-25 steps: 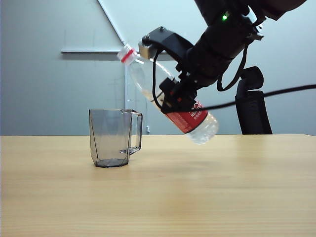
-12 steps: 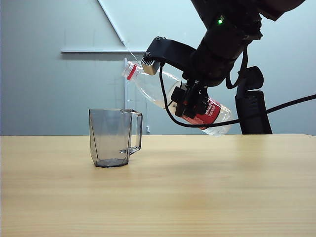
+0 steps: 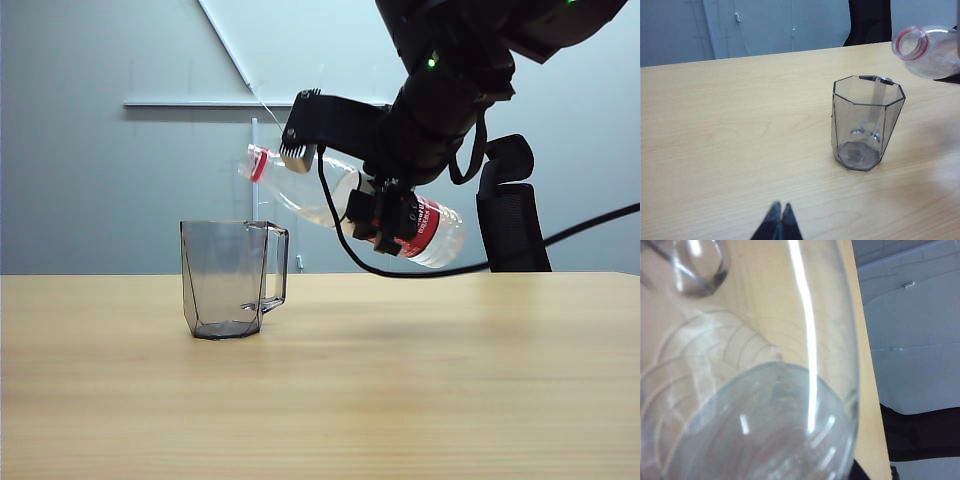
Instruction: Pick up the mineral water bottle on the table and pour water into the mug until it's half full.
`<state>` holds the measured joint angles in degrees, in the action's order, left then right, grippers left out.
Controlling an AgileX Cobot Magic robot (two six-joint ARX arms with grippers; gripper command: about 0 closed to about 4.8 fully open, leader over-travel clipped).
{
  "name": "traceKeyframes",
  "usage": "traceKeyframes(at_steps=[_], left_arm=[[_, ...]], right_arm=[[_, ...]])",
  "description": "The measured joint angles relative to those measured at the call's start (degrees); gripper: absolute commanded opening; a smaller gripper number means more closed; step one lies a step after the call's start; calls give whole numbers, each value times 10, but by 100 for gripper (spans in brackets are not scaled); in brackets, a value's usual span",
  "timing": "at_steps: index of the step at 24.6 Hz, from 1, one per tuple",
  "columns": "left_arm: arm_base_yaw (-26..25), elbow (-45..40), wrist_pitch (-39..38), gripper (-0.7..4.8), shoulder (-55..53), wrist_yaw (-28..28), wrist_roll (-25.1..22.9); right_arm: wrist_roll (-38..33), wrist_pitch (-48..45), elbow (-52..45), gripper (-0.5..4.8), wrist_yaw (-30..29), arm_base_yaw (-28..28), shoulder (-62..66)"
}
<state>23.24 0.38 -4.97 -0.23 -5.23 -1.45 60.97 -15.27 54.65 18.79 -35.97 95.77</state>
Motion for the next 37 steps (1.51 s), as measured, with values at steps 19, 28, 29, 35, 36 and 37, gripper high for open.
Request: traceKeyframes(at_steps=[19, 28, 29, 35, 36, 37], left_arm=[[0, 0, 0, -2, 0, 0, 0], [0, 0, 0, -2, 0, 0, 0], [0, 0, 0, -2, 0, 0, 0], [0, 0, 0, -2, 0, 0, 0], [0, 0, 0, -2, 0, 0, 0], [0, 0, 0, -2, 0, 0, 0]], right_arm=[[116, -63, 29, 278, 33, -3, 34], [186, -63, 28, 278, 51, -3, 34], [191, -66, 28, 278, 54, -3, 34], [208, -78, 28, 278, 67, -3, 34], [209, -79, 28, 278, 68, -3, 34], [213, -80, 28, 278, 68, -3, 34]])
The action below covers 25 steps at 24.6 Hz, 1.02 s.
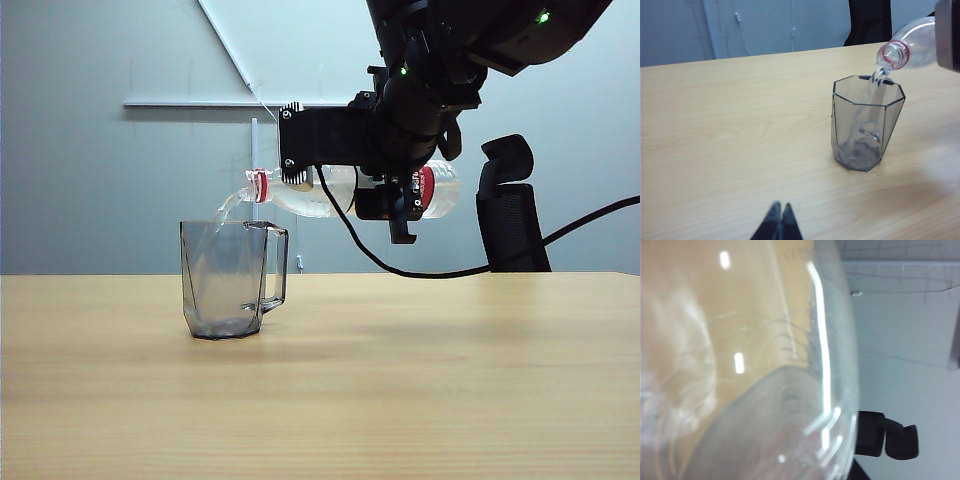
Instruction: Pick up the mineral water bottle on the table and pour water into the mug until it's half full.
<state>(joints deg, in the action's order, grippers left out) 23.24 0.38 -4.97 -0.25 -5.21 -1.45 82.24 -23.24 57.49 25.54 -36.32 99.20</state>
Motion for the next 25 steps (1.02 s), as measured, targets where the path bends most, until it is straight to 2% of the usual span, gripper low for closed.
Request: traceKeyframes(at_steps=[25], left_arm=[[0, 0, 0, -2, 0, 0, 0]], right_arm=[[42, -9, 0, 278, 25, 0, 0]])
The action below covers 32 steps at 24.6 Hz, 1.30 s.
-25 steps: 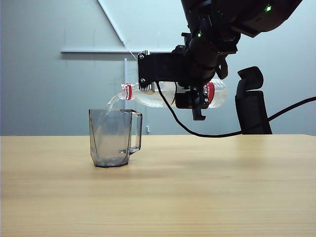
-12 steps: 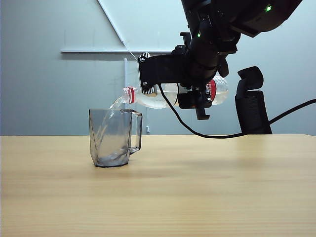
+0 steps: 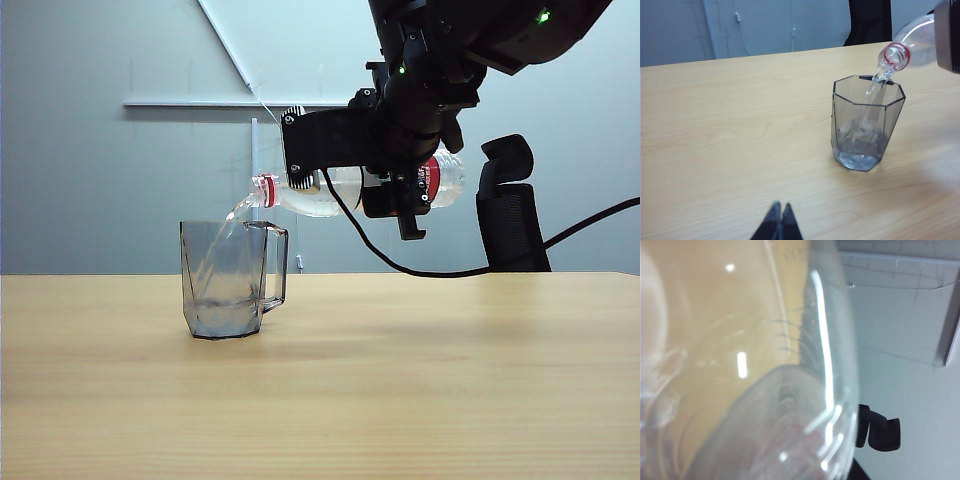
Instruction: Pick up the mineral water bottle on the table and pour water into the mug until it's half full.
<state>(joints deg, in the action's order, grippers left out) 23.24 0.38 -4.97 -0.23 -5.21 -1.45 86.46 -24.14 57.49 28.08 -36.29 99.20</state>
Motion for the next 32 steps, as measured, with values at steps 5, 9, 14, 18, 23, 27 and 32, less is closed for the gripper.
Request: traceKeyframes(at_steps=[5, 9, 14, 18, 23, 27, 32], left_arm=[[0, 0, 0, -2, 0, 0, 0], [0, 0, 0, -2, 0, 0, 0], [0, 0, 0, -2, 0, 0, 0], [0, 0, 0, -2, 0, 0, 0], [0, 0, 0, -2, 0, 0, 0], [0, 0, 0, -2, 0, 0, 0], [0, 0, 0, -2, 0, 0, 0]], right_arm=[[7, 0, 0, 278, 0, 0, 0], [7, -1, 0, 278, 0, 0, 0], [8, -4, 0, 278, 0, 0, 0], [8, -4, 0, 278, 0, 0, 0], [8, -4, 0, 278, 0, 0, 0], [-3, -4, 0, 278, 0, 0, 0], [-28, 18, 0, 278, 2, -3, -1]])
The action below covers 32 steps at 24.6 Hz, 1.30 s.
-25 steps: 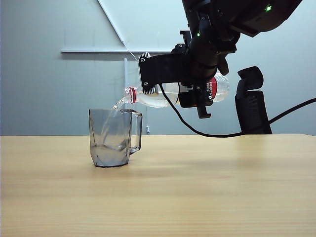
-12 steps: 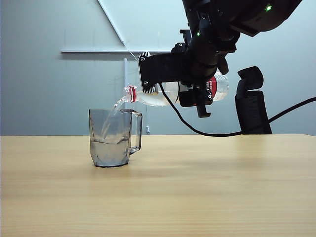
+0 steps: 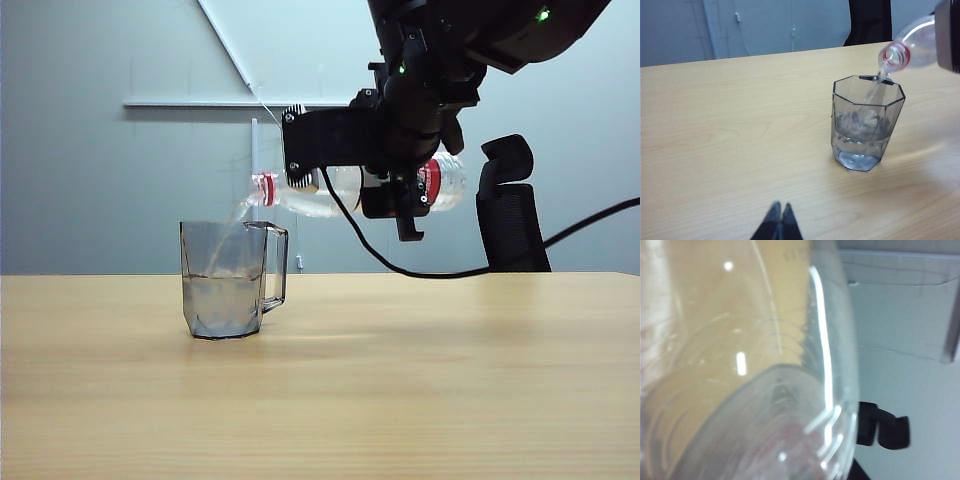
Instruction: Pick up the mineral water bottle on the table and pour water into the mug until it's half full.
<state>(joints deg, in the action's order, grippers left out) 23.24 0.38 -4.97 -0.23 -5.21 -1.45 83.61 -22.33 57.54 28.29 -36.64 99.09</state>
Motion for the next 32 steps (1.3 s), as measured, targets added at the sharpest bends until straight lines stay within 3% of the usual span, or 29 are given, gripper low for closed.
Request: traceKeyframes(at_steps=[4, 9, 24, 29, 32], left_arm=[[0, 0, 0, -2, 0, 0, 0], [0, 0, 0, -2, 0, 0, 0], [0, 0, 0, -2, 0, 0, 0], [0, 0, 0, -2, 0, 0, 0], [0, 0, 0, -2, 0, 0, 0]], right_arm=[[-52, 28, 0, 278, 0, -7, 0], [-192, 29, 0, 278, 0, -11, 0], [-510, 29, 0, 258, -3, -10, 0], [-663, 34, 0, 241, -50, -10, 0], [-788, 37, 0, 241, -109, -7, 0]])
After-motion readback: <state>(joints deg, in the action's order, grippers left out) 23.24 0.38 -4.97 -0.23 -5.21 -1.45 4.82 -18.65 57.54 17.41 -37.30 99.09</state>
